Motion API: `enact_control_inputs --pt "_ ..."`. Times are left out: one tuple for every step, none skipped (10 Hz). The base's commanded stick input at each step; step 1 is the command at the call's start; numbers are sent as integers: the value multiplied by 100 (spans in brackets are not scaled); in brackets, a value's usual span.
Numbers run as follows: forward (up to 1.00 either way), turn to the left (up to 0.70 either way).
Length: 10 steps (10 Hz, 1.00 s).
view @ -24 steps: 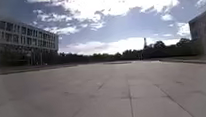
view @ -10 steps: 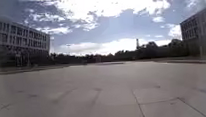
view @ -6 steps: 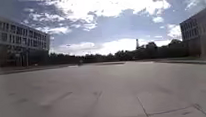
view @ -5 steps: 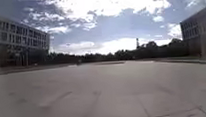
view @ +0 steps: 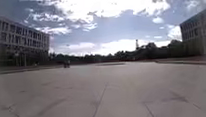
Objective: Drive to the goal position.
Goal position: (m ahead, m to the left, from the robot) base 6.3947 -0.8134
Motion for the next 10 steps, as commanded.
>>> enact_control_inputs --pt "69 -1" --pt "69 -1" --pt "69 -1" --pt "69 -1" --pt "69 -1" --pt "69 -1" --pt "69 -1" --pt "69 -1" --pt "69 -1" --pt "69 -1"
